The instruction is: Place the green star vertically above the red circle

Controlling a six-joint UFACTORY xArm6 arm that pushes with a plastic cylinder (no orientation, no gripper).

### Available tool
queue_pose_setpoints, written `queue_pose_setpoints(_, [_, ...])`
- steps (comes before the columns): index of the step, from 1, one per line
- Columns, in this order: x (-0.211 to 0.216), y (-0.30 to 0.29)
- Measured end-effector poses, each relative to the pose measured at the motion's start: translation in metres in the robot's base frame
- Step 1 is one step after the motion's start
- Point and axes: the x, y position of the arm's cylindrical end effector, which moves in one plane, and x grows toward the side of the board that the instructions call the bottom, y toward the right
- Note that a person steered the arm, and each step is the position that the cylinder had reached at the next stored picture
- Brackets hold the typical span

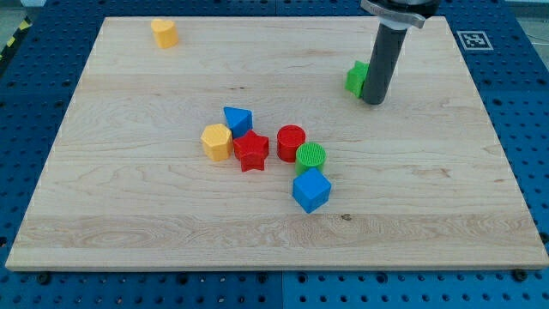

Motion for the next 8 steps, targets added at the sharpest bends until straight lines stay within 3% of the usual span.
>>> queue_pose_setpoints(1, [0.039, 0.021])
queue_pose_setpoints(2, [0.038, 0.068])
queue_pose_setpoints(4, [-0.021, 0.041])
queue_pose_setpoints(6, [-0.097, -0.056])
queue_pose_setpoints(8, [-0.076, 0.008])
